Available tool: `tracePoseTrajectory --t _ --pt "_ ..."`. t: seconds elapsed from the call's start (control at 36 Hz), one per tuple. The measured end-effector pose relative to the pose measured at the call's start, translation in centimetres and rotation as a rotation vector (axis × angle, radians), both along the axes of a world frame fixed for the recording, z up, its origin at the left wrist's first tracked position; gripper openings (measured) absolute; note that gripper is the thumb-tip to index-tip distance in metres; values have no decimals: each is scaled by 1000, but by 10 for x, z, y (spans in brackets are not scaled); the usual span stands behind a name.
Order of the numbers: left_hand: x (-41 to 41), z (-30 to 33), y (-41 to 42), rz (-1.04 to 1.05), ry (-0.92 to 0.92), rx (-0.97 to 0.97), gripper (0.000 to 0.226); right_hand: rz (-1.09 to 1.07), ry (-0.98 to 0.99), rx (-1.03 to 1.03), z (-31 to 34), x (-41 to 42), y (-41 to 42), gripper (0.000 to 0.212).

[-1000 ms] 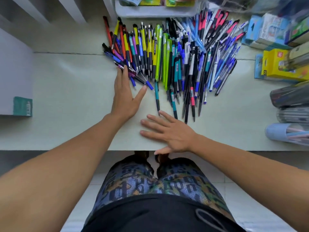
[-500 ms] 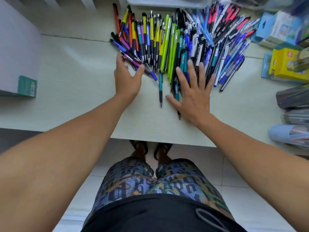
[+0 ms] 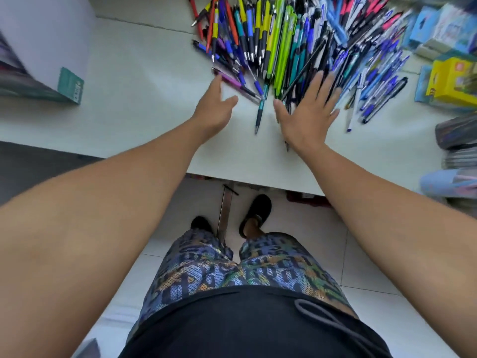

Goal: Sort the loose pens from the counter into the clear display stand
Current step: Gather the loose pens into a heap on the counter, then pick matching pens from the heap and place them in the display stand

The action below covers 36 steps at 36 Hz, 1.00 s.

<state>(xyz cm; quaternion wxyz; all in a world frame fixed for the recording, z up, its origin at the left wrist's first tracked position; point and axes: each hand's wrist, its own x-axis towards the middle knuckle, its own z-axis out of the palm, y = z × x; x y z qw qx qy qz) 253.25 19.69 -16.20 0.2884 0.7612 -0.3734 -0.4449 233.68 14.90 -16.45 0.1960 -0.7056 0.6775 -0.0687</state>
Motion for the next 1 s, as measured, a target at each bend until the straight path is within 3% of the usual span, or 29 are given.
tracePoseTrajectory --t 0.11,0.28,0.42,0.53,0.64,0.72,0.78,0.83,1.0 --pt "8 -3 36 -29 -31 -33 63 82 -42 -183 6 11 40 81" --pt "29 -1 86 -62 -74 -93 54 312 -321 -375 11 41 118 25" --pt "54 -7 159 -80 -176 -198 39 467 -338 -94 -9 63 189 14" --pt "56 -38 226 -51 -264 -220 25 500 -143 311 -66 62 227 13" --pt "52 -128 275 -126 -92 112 19 522 45 689 -163 66 248 21" --pt "49 -229 299 -83 30 362 29 534 162 852 -257 78 250 18" --pt "47 -298 308 -26 65 428 34 491 194 856 -324 83 245 21" --pt "49 -365 310 8 92 442 35 477 239 799 -394 90 238 38" --pt "65 -533 310 -52 35 407 41 404 332 720 -588 105 217 63"
